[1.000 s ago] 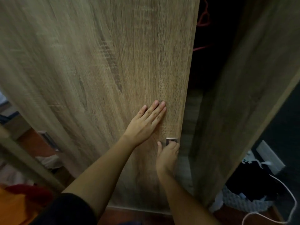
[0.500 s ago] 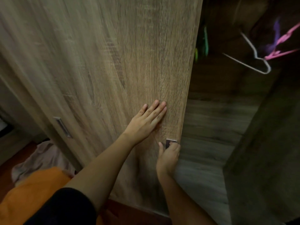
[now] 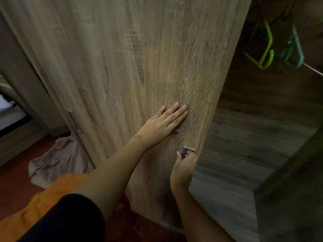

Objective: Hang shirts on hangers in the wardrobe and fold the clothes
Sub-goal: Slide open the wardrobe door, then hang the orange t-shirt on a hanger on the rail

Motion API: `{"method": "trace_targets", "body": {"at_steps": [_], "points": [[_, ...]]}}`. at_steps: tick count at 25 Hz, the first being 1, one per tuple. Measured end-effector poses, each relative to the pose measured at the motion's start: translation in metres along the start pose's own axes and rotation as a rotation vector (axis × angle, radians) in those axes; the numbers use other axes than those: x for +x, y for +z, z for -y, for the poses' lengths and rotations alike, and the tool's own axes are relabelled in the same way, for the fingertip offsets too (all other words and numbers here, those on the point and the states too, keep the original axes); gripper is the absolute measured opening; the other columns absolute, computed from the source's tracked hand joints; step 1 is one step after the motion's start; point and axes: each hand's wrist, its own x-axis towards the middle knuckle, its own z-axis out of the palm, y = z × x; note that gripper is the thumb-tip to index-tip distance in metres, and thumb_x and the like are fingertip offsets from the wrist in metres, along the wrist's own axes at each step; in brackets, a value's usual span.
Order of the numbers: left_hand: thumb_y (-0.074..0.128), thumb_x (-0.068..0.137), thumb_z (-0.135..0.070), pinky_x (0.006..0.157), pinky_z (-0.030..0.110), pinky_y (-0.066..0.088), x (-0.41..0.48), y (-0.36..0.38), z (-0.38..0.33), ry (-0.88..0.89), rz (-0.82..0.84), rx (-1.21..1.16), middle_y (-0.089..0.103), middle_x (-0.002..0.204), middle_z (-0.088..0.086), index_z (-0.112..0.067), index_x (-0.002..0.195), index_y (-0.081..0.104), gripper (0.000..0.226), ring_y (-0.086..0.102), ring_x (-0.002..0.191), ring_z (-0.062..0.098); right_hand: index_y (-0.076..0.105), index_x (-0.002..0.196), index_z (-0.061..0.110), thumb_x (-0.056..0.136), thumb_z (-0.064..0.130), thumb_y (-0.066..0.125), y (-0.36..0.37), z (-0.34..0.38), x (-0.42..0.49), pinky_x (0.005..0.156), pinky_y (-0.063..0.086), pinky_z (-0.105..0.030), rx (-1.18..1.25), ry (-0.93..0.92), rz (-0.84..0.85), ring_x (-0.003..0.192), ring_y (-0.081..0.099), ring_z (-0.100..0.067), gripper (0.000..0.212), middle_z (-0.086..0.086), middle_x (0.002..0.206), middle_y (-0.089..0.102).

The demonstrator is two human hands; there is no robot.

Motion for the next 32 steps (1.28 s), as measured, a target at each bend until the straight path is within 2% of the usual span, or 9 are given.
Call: {"method": "trace_targets", "body": {"at_steps": [4, 9, 13, 17, 22, 25, 28, 30, 32], "points": [[0.041, 0.095, -0.031, 0.109, 0.037, 0.025, 0.001, -0.008, -0.002, -0.04, 0.047, -0.043, 0.045, 0.145, 0.006, -0.01, 0.141, 0.029, 0.052, 0.028, 0.136, 0.021, 0.056, 0.095, 0.003, 0.08, 0.012, 0.069, 0.002, -0.003, 0.0, 0.074, 0.051, -0.042, 0.045, 0.024, 0.041, 0.081, 0.059, -0.031, 0.022, -0.016, 0.089, 0.058], [0.037, 0.094, -0.026, 0.11, 0.035, 0.025, -0.02, -0.042, -0.02, -0.225, 0.177, -0.145, 0.045, 0.144, 0.012, -0.006, 0.141, 0.036, 0.052, 0.038, 0.135, 0.025, 0.054, 0.116, 0.003, 0.08, 0.004, 0.059, -0.009, -0.004, -0.024, 0.096, 0.044, -0.042, 0.057, 0.002, 0.103, 0.106, 0.054, -0.031, 0.036, -0.016, 0.112, 0.056], [0.036, 0.092, -0.03, 0.102, 0.042, 0.039, -0.107, -0.091, -0.045, -0.455, 0.363, -0.097, 0.049, 0.14, 0.012, -0.003, 0.135, 0.046, 0.052, 0.043, 0.131, 0.023, 0.058, 0.107, 0.002, 0.082, 0.009, 0.047, -0.018, 0.004, -0.062, 0.09, 0.042, -0.032, 0.209, -0.164, 0.221, 0.098, 0.057, -0.031, 0.029, -0.018, 0.105, 0.057], [0.035, 0.094, -0.035, 0.102, 0.043, 0.037, -0.191, -0.148, -0.068, -0.807, 0.481, -0.083, 0.048, 0.141, 0.015, -0.002, 0.135, 0.047, 0.055, 0.036, 0.133, 0.026, 0.058, 0.101, -0.004, 0.082, 0.016, 0.04, 0.0, 0.047, -0.097, 0.081, 0.036, -0.029, 0.336, -0.279, 0.487, 0.089, 0.057, -0.039, 0.033, -0.025, 0.098, 0.056], [0.013, 0.1, -0.045, 0.104, 0.041, 0.031, -0.274, -0.213, -0.066, -1.017, 0.649, 0.069, 0.049, 0.141, 0.013, -0.005, 0.135, 0.048, 0.064, 0.044, 0.131, 0.027, 0.05, 0.125, 0.005, 0.098, 0.032, 0.036, 0.023, 0.128, -0.134, 0.092, 0.036, -0.028, 0.199, -0.414, 1.086, 0.113, 0.05, -0.026, 0.04, -0.015, 0.126, 0.052], [0.008, 0.099, -0.047, 0.111, 0.037, 0.03, -0.3, -0.223, -0.071, -1.025, 0.724, 0.117, 0.049, 0.141, 0.009, -0.009, 0.136, 0.047, 0.066, 0.044, 0.132, 0.024, 0.047, 0.133, 0.009, 0.089, 0.061, 0.036, 0.051, 0.167, -0.136, 0.102, 0.036, -0.034, 0.027, -0.373, 1.489, 0.121, 0.049, -0.027, 0.069, -0.013, 0.135, 0.05], [0.007, 0.099, -0.046, 0.109, 0.036, 0.02, -0.309, -0.215, -0.077, -1.014, 0.771, 0.114, 0.045, 0.145, 0.008, -0.01, 0.14, 0.038, 0.063, 0.039, 0.136, 0.021, 0.054, 0.128, 0.007, 0.063, 0.085, 0.043, 0.068, 0.202, -0.142, 0.099, 0.043, -0.04, -0.247, -0.536, 1.64, 0.115, 0.055, -0.03, 0.102, -0.015, 0.131, 0.055], [0.006, 0.099, -0.046, 0.112, 0.036, 0.014, -0.313, -0.211, -0.078, -1.019, 0.767, 0.122, 0.04, 0.148, 0.007, -0.01, 0.142, 0.031, 0.061, 0.029, 0.139, 0.02, 0.055, 0.124, 0.006, 0.076, 0.067, 0.054, 0.075, 0.216, -0.148, 0.096, 0.044, -0.037, -0.356, -0.706, 1.586, 0.114, 0.055, -0.031, 0.078, -0.016, 0.128, 0.056], [0.006, 0.099, -0.046, 0.113, 0.034, 0.007, -0.316, -0.208, -0.078, -1.015, 0.764, 0.125, 0.038, 0.149, 0.007, -0.01, 0.143, 0.027, 0.06, 0.023, 0.139, 0.019, 0.059, 0.107, 0.012, 0.087, 0.034, 0.057, 0.079, 0.228, -0.154, 0.087, 0.045, -0.032, -0.216, -0.725, 1.49, 0.106, 0.056, -0.028, 0.029, -0.014, 0.117, 0.061]]}}
